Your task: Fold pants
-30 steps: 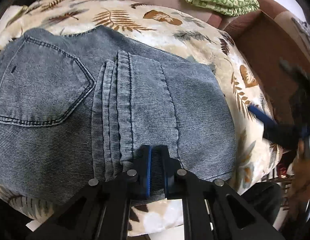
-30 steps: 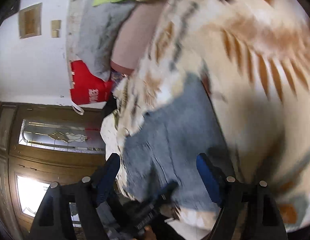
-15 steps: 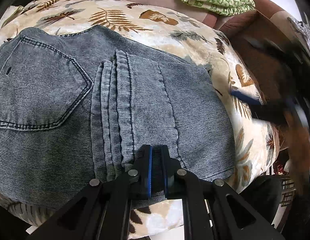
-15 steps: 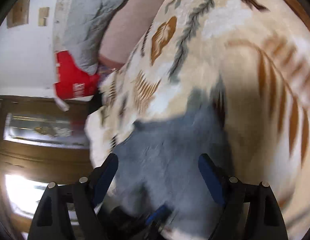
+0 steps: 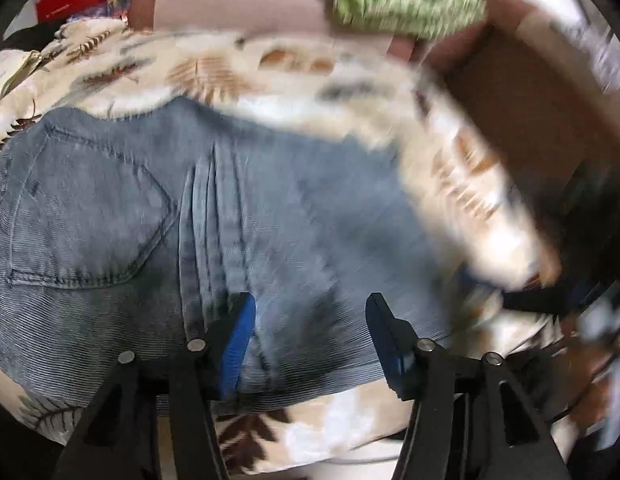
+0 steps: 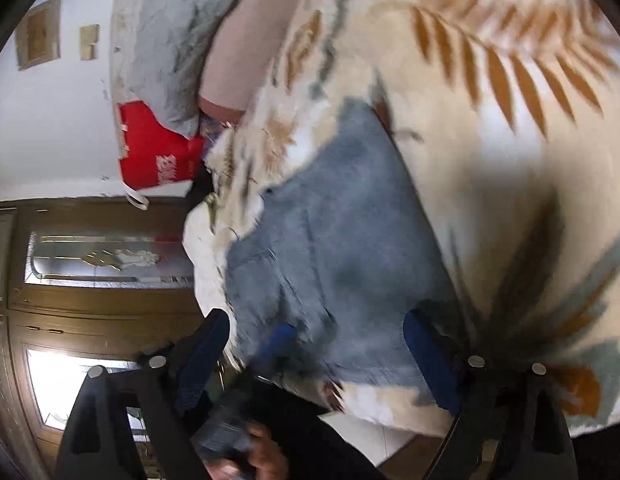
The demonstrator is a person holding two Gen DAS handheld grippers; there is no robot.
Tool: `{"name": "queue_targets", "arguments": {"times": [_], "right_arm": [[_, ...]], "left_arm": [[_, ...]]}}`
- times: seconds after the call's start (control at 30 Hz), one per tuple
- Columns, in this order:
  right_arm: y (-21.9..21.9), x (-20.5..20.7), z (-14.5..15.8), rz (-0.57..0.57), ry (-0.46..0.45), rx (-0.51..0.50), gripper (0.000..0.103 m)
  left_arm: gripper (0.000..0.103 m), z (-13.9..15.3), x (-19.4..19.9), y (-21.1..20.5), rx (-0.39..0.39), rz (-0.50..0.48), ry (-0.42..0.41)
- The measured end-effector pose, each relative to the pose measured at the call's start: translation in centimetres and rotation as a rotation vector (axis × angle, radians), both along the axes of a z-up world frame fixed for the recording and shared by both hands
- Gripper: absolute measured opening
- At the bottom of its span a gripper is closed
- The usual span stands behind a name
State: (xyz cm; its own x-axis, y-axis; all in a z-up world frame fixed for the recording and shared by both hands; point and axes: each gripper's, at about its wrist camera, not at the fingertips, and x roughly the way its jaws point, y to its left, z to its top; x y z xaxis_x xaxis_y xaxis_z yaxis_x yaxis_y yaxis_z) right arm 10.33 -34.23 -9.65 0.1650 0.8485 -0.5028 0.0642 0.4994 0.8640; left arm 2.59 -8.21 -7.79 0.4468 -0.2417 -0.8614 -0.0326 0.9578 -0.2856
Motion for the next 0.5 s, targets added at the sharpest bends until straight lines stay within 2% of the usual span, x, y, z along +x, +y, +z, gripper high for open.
{"name": "queue_targets", "arguments": {"times": [0.1, 0.2, 0.23, 0.3, 0.33, 0.4, 0.5], "right_arm": [[1.8, 2.8, 0.9, -0.004, -0.026, 0.012, 0.091], [4.1, 6.5, 0.8, 0.020, -0.061, -0.030, 0.091], [5.0, 7.9, 0.2, 0.032, -0.071, -0.058, 0.093], [5.8, 10.6, -2.9, 0.041, -0.012, -0.166, 0.094], [5.8, 11.3, -4.4, 0.031, 0.038, -0.148, 0.095], [5.3, 11.3, -3.4, 0.004, 0.031, -0.122, 0.096], [5.5, 10.5, 0.3, 0.006, -0.079, -0.199, 0.096]], "left_arm": [[0.059, -0.2, -0.4, -0.9, 0.071, -0.045, -0.045], [0.062, -0.2, -0.4, -0.7, 0.051, -0.051, -0.052], [0.063, -0.2, -0.4, -0.6, 0.042, -0.053, -0.053], [0.063, 0.2, -0.5, -0.4, 0.017, -0.066, -0.057], [0.063, 0.7, -0.7, 0.3, -0.018, -0.067, -0.059], [0.063, 1.6, -1.1, 1.8, -0.070, -0.035, -0.091], [0.063, 2.9, -1.6, 4.1, -0.081, 0.021, -0.150]]}}
